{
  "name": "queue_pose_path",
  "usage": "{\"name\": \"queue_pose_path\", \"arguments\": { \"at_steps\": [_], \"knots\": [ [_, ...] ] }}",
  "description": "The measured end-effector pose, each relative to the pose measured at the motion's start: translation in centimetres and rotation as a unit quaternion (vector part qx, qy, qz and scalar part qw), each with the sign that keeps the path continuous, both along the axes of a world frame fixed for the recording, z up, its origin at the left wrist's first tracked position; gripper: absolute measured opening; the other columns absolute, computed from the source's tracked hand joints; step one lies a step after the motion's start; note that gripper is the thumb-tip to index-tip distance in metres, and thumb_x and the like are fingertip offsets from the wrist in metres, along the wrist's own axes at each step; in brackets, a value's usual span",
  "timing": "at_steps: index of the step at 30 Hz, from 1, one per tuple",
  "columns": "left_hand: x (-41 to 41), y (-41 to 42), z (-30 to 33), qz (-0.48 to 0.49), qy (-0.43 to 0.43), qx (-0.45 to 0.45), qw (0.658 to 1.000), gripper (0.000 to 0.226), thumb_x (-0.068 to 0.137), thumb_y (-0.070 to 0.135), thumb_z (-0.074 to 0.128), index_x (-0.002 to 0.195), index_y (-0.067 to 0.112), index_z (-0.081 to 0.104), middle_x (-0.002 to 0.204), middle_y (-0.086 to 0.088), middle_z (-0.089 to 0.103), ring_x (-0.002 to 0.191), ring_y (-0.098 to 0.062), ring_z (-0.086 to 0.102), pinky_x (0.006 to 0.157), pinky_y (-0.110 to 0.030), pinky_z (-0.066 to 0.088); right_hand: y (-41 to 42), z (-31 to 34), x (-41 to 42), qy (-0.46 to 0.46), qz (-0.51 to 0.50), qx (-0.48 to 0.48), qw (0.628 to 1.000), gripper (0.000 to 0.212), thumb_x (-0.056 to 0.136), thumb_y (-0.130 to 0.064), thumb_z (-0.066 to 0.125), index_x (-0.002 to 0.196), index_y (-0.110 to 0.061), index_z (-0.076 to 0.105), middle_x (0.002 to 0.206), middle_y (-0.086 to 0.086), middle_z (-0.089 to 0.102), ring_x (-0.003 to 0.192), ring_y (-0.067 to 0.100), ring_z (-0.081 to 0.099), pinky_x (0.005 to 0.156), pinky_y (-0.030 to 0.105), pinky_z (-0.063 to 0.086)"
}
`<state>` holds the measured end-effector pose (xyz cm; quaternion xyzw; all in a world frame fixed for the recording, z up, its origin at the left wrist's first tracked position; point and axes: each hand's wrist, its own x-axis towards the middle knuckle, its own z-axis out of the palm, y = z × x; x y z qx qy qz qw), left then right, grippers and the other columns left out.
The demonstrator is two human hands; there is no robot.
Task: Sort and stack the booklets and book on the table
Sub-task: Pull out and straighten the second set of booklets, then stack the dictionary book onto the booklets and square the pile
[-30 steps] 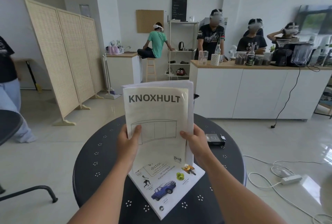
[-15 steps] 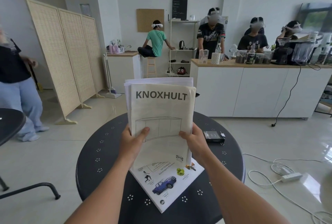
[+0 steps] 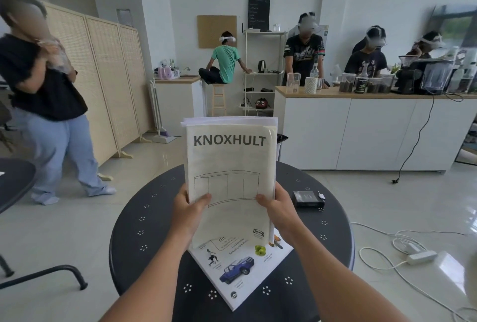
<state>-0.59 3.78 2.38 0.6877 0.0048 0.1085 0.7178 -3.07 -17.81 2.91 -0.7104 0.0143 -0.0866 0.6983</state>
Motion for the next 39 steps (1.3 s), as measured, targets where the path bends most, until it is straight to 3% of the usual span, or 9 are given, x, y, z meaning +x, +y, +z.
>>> {"name": "queue_pose_path", "arguments": {
  "at_steps": [4, 11, 14, 18, 22, 24, 28, 36, 39],
  "knots": [
    [-0.5, 0.1, -1.2, 0.006, 0.038, 0.009, 0.999, 0.026, 0.082, 0.002, 0.068, 0.102, 0.018, 0.071, 0.091, 0.001, 0.078, 0.087, -0.02, 0.072, 0.072, -0.035, 0.056, 0.3, -0.9, -0.2, 0.014, -0.006, -0.003, 1.0, 0.035, 0.1, 0.0, 0.055, 0.116, -0.029, 0.066, 0.111, -0.006, 0.076, 0.104, 0.015, 0.07, 0.075, 0.025, 0.057],
    [-0.6, 0.5, -1.0, -0.013, 0.029, 0.088, 0.996, 0.029, 0.089, 0.008, 0.068, 0.114, 0.021, 0.065, 0.099, 0.006, 0.073, 0.091, -0.015, 0.07, 0.081, -0.037, 0.056, 0.4, -0.7, -0.3, 0.001, -0.027, -0.037, 0.999, 0.037, 0.102, -0.001, 0.052, 0.121, -0.031, 0.062, 0.114, -0.008, 0.072, 0.105, 0.011, 0.067, 0.086, 0.033, 0.057],
    [-0.4, 0.6, -0.7, -0.001, 0.02, 0.153, 0.988, 0.027, 0.088, 0.015, 0.07, 0.11, 0.026, 0.062, 0.094, 0.013, 0.069, 0.086, -0.007, 0.066, 0.068, -0.027, 0.051, 0.3, -0.5, -0.3, 0.001, -0.044, -0.058, 0.997, 0.038, 0.101, -0.001, 0.052, 0.128, -0.028, 0.06, 0.115, -0.005, 0.071, 0.105, 0.013, 0.066, 0.087, 0.036, 0.056],
    [-0.1, 1.1, -0.8, -0.01, 0.064, 0.218, 0.974, 0.014, 0.091, 0.032, 0.066, 0.1, 0.022, 0.062, 0.094, 0.005, 0.069, 0.079, -0.007, 0.064, 0.058, -0.024, 0.045, -0.6, -0.5, -0.6, 0.022, -0.069, -0.069, 0.995, 0.031, 0.101, -0.004, 0.05, 0.104, -0.033, 0.062, 0.103, -0.01, 0.072, 0.093, 0.01, 0.068, 0.067, 0.025, 0.053],
    [-0.3, 2.5, -2.3, 0.07, 0.176, 0.414, 0.89, 0.05, 0.093, 0.052, 0.045, 0.113, 0.009, 0.063, 0.116, -0.014, 0.063, 0.105, -0.032, 0.059, 0.086, -0.042, 0.048, -2.2, -1.1, -0.8, 0.052, -0.097, -0.082, 0.991, 0.03, 0.1, -0.006, 0.052, 0.098, -0.035, 0.061, 0.101, -0.007, 0.072, 0.09, 0.014, 0.068, 0.064, 0.028, 0.052],
    [-0.8, 3.0, -3.4, 0.099, 0.256, 0.453, 0.848, 0.068, 0.087, 0.055, 0.052, 0.132, 0.004, 0.05, 0.136, -0.02, 0.05, 0.125, -0.038, 0.045, 0.096, -0.046, 0.043, -2.9, -1.5, -0.7, 0.075, -0.112, -0.084, 0.987, 0.027, 0.1, -0.006, 0.052, 0.101, -0.031, 0.061, 0.101, -0.006, 0.071, 0.089, 0.016, 0.067, 0.064, 0.03, 0.053],
    [-1.2, 2.3, -3.5, 0.093, 0.24, 0.523, 0.812, 0.073, 0.081, 0.049, 0.067, 0.131, 0.0, 0.045, 0.134, -0.02, 0.053, 0.124, -0.036, 0.05, 0.097, -0.041, 0.044, -3.9, -2.8, -0.8, 0.142, -0.113, -0.091, 0.979, 0.029, 0.095, -0.001, 0.049, 0.104, -0.026, 0.062, 0.098, -0.003, 0.072, 0.088, 0.021, 0.069, 0.064, 0.034, 0.055],
    [0.4, 1.8, -3.1, 0.106, 0.277, 0.157, 0.942, 0.024, 0.072, 0.004, 0.077, 0.091, -0.004, 0.064, 0.104, -0.023, 0.07, 0.076, -0.03, 0.064, 0.066, -0.03, 0.048, -4.2, -4.3, -0.7, 0.213, -0.072, -0.099, 0.969, 0.03, 0.091, -0.001, 0.048, 0.094, -0.027, 0.063, 0.095, 0.0, 0.074, 0.087, 0.026, 0.072, 0.064, 0.034, 0.058],
    [0.9, 2.4, -3.6, 0.09, 0.286, 0.042, 0.953, 0.025, 0.072, -0.007, 0.075, 0.096, -0.007, 0.067, 0.095, -0.021, 0.073, 0.078, -0.028, 0.066, 0.076, -0.035, 0.053, -4.4, -4.4, -0.5, 0.223, -0.067, -0.099, 0.967, 0.029, 0.092, -0.001, 0.048, 0.093, -0.026, 0.063, 0.096, 0.002, 0.075, 0.087, 0.028, 0.073, 0.065, 0.034, 0.059]
  ]
}}
